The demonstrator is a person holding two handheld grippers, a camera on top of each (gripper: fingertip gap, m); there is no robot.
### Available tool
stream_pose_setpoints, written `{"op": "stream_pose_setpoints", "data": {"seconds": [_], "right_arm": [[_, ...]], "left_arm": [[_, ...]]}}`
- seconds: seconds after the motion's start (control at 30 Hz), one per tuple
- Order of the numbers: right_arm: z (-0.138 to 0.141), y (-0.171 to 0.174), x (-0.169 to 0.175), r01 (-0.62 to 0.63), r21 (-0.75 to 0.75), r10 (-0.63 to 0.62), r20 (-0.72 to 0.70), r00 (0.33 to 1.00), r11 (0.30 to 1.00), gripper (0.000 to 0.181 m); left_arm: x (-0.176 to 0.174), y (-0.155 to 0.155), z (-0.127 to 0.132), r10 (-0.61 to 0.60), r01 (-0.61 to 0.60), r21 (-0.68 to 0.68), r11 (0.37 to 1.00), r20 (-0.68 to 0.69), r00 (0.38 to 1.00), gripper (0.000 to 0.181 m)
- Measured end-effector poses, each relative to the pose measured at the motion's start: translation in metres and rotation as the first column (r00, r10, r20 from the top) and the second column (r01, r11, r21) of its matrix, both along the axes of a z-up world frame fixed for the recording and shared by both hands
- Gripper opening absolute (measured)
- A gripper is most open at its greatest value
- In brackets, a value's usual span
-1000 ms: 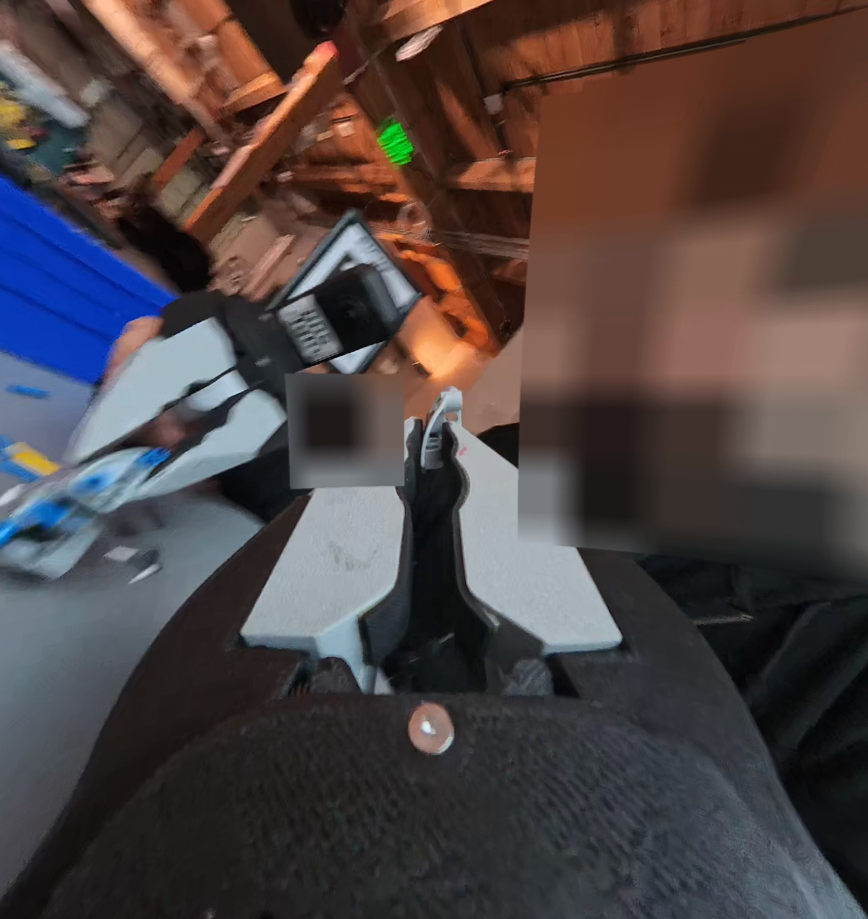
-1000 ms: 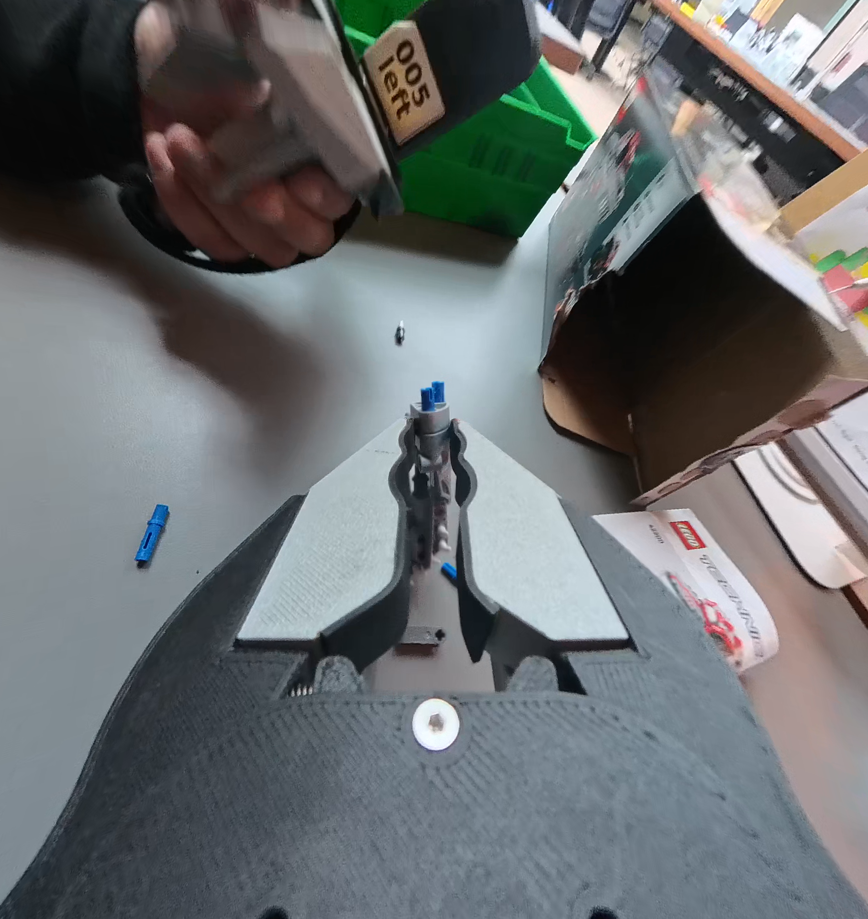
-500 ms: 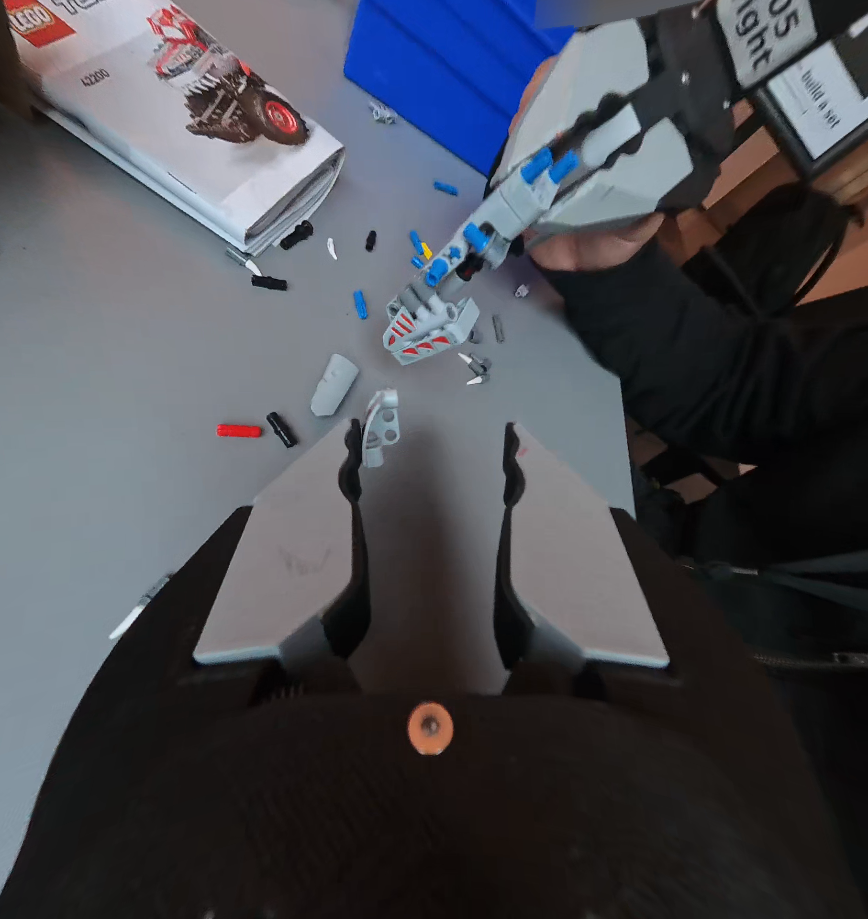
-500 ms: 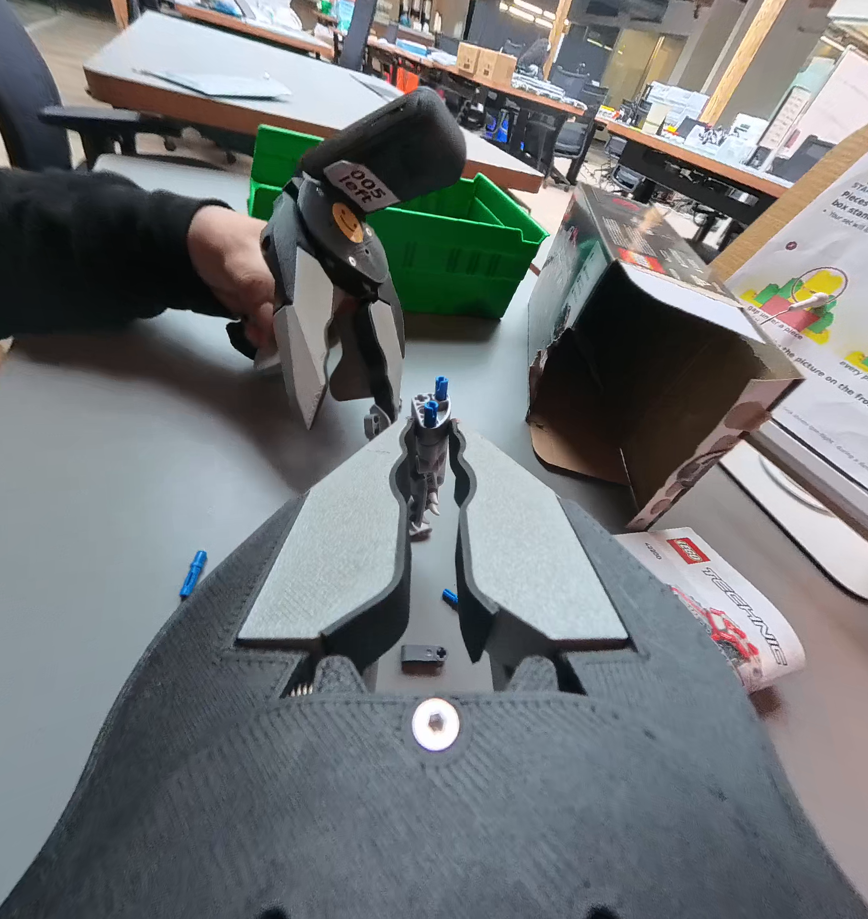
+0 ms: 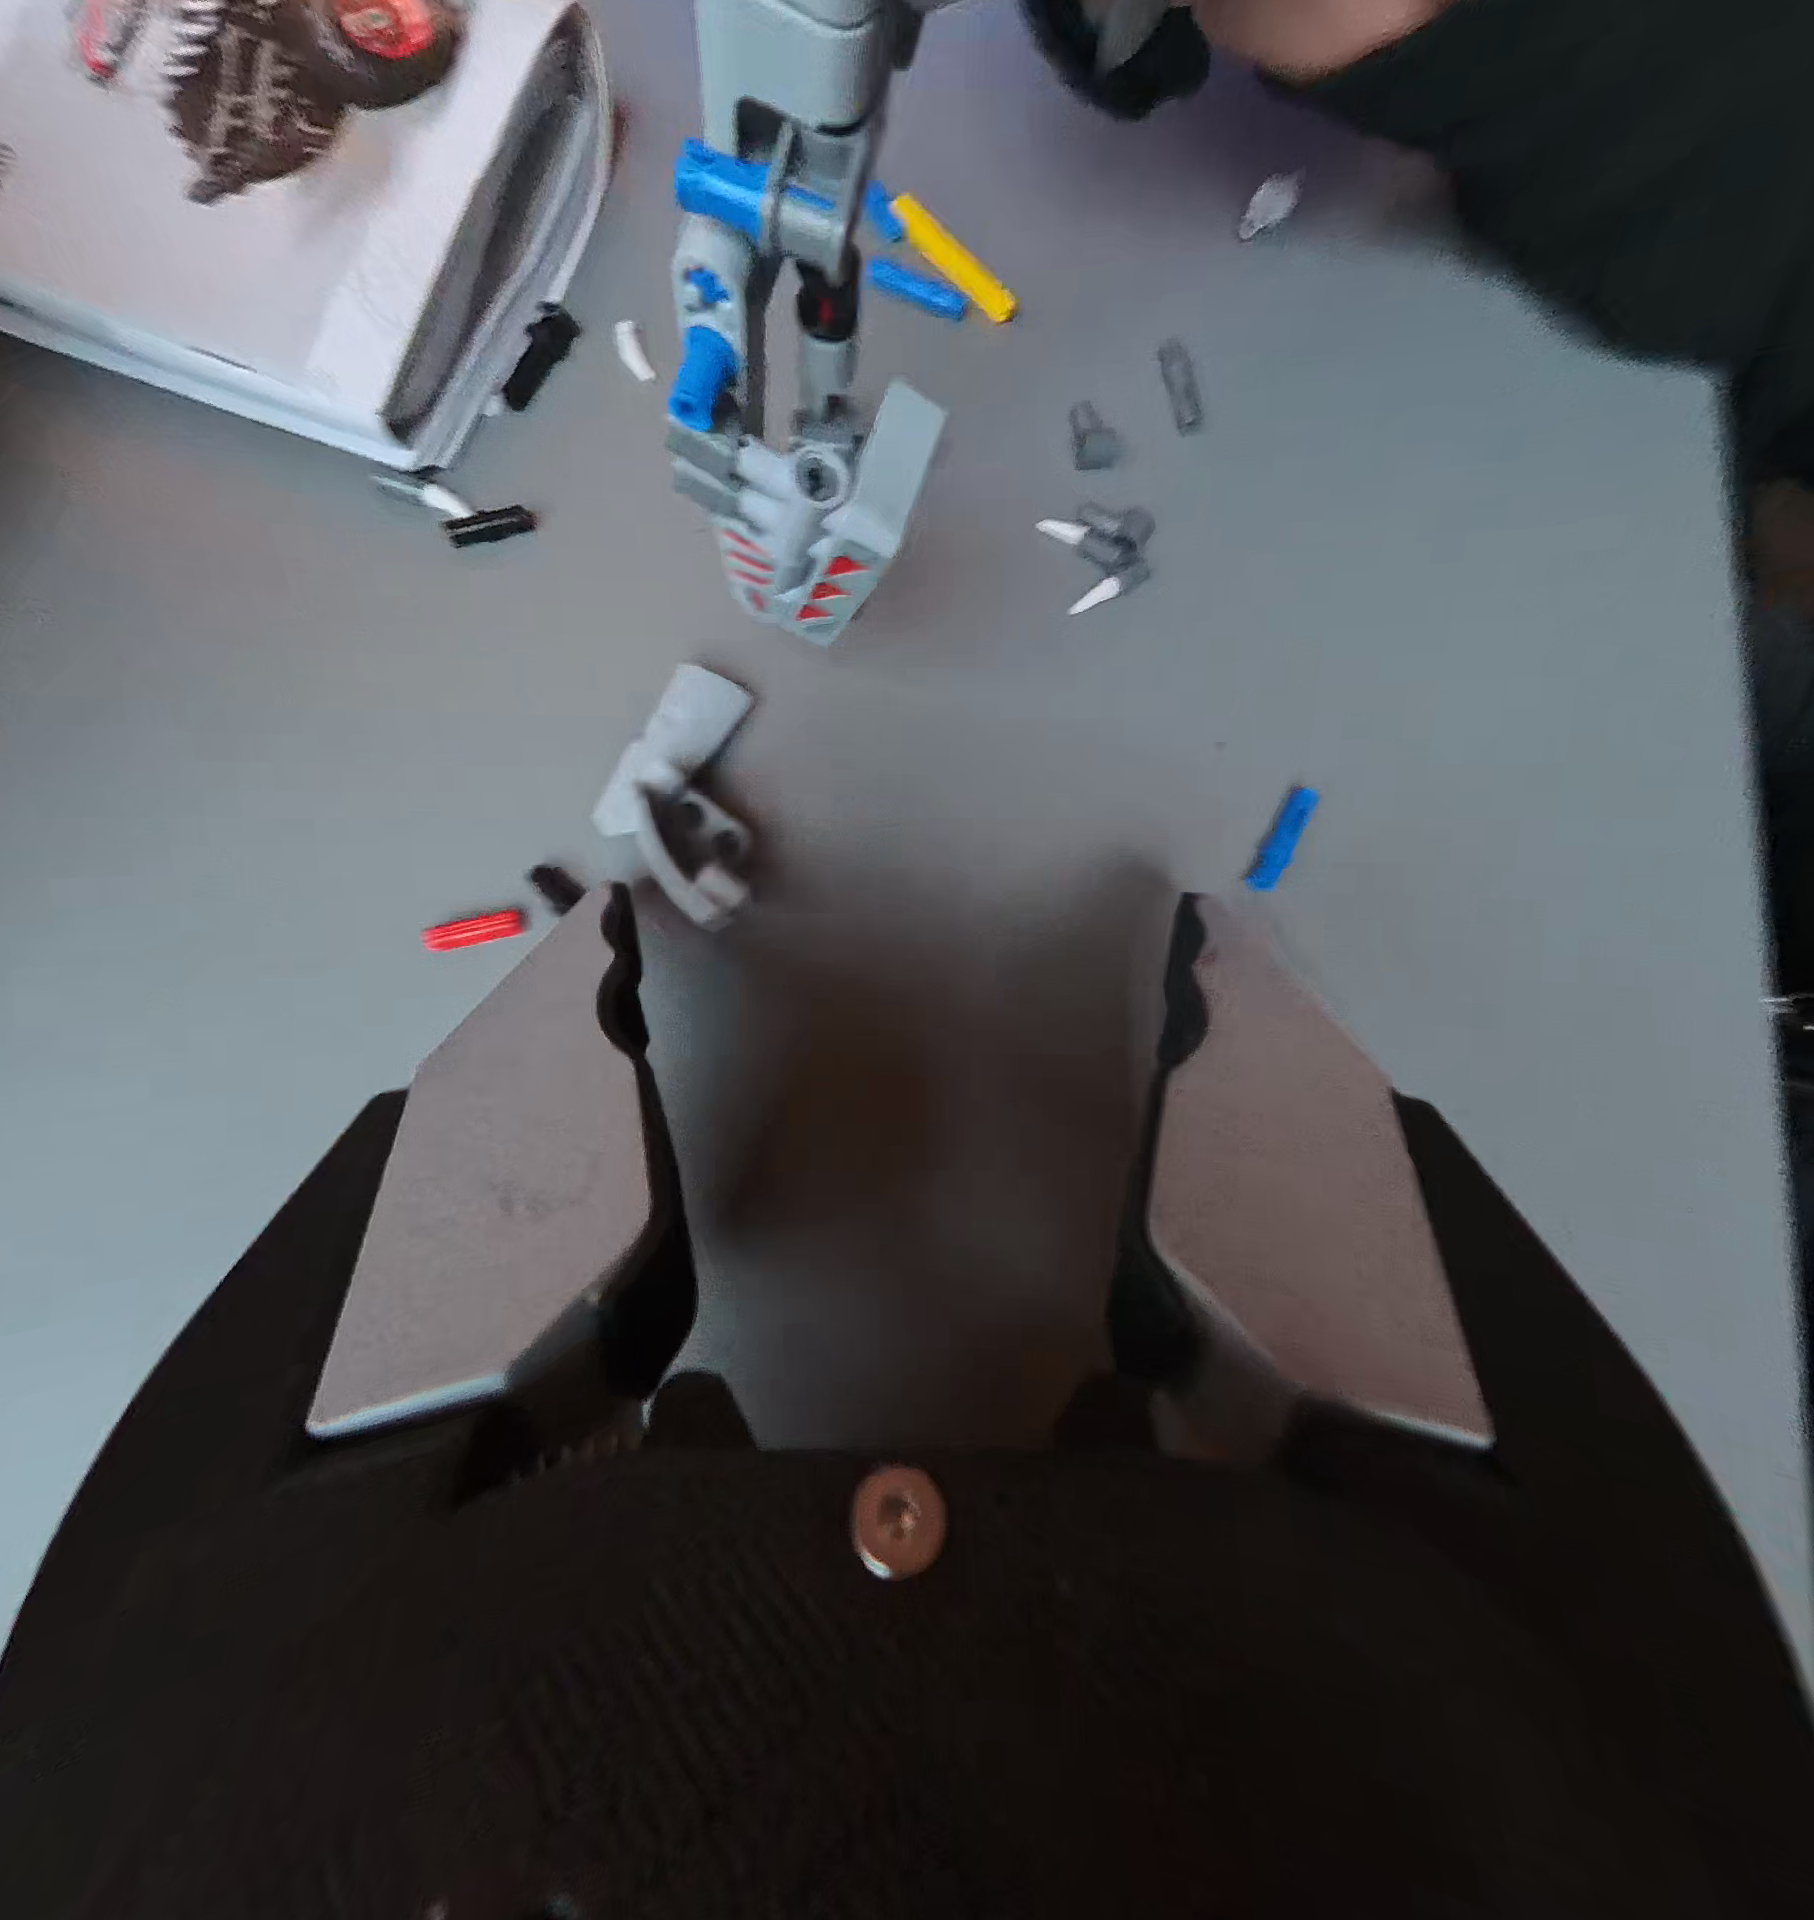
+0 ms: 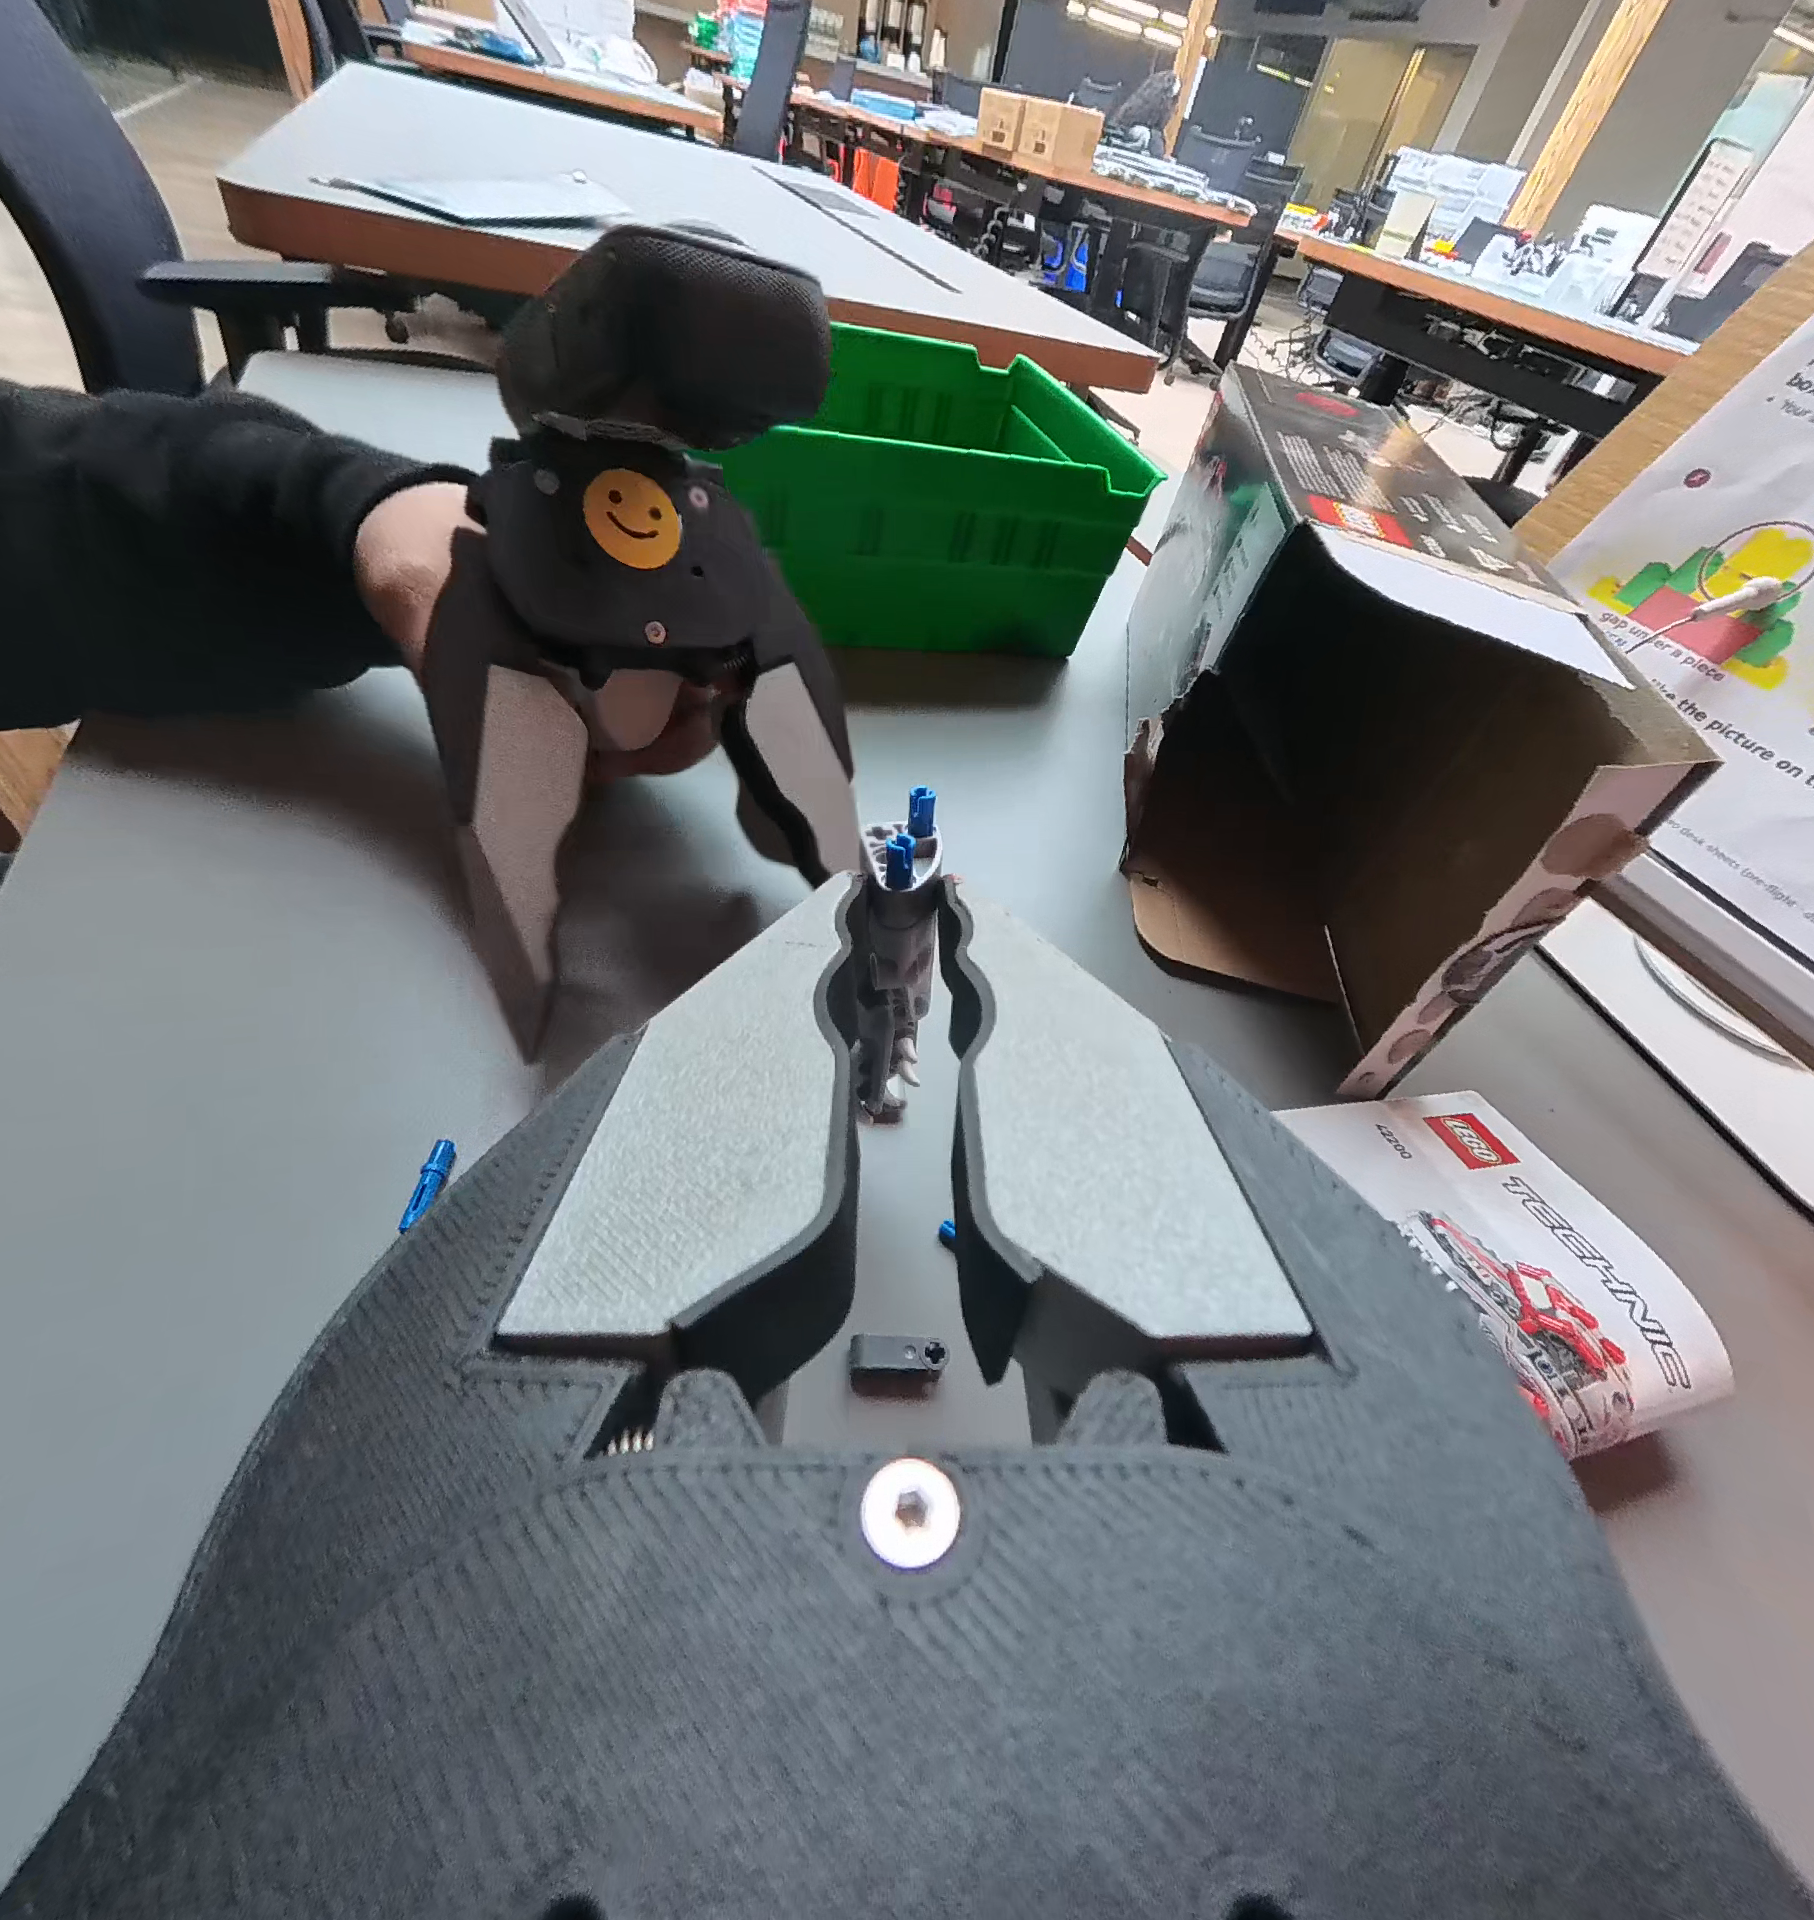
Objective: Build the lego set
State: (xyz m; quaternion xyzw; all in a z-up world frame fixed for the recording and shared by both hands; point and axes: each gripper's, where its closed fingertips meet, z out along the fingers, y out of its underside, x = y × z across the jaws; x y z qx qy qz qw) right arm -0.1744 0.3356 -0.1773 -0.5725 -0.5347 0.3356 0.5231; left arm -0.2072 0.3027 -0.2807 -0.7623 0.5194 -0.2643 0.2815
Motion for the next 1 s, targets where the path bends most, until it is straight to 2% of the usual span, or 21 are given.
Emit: {"op": "stream_pose_setpoints", "data": {"seconds": [0.03, 0.1, 0.27, 0.4, 0.5, 0.57, 0.77, 0.87, 1.0], "right_arm": [[0.0, 0.0, 0.0, -0.002, 0.0, 0.002, -0.002, 1.0, 1.0, 0.009], [0.002, 0.0, 0.0, -0.005, -0.011, 0.004, -0.013, 1.0, 1.0, 0.01], [0.007, -0.006, -0.001, -0.062, -0.078, 0.056, -0.075, 0.996, 0.995, 0.009], [0.015, -0.018, -0.004, -0.173, -0.173, 0.146, -0.159, 0.976, 0.97, 0.009], [0.016, -0.025, -0.011, -0.243, -0.238, 0.196, -0.207, 0.959, 0.94, 0.009], [0.016, -0.027, -0.014, -0.263, -0.254, 0.21, -0.217, 0.953, 0.931, 0.009], [0.014, -0.036, -0.026, -0.331, -0.305, 0.259, -0.254, 0.932, 0.893, 0.01], [0.013, -0.037, -0.031, -0.342, -0.315, 0.263, -0.267, 0.927, 0.885, 0.01], [0.013, -0.038, -0.031, -0.363, -0.338, 0.27, -0.293, 0.917, 0.868, 0.009]], "left_arm": [[-0.004, 0.009, 0.001, 0.035, -0.033, 0.06, 0.998, -0.035, 0.999, 0.096], [-0.006, 0.019, 0.015, 0.064, -0.064, 0.146, 0.987, 0.003, 0.998, 0.089], [-0.009, 0.027, 0.044, 0.083, -0.109, 0.216, 0.97, 0.123, 0.989, 0.069], [0.002, 0.017, 0.072, 0.022, -0.088, 0.252, 0.964, 0.253, 0.967, 0.05], [0.014, 0.003, 0.089, -0.045, -0.043, 0.243, 0.969, 0.347, 0.937, 0.049], [0.016, -0.001, 0.093, -0.062, -0.027, 0.224, 0.974, 0.379, 0.924, 0.043], [0.024, -0.01, 0.096, -0.075, 0.021, 0.12, 0.993, 0.464, 0.883, 0.042], [0.022, -0.007, 0.095, -0.061, 0.001, 0.13, 0.991, 0.463, 0.884, 0.018], [0.019, -0.006, 0.097, -0.052, -0.005, 0.12, 0.993, 0.469, 0.882, 0.015]]}}
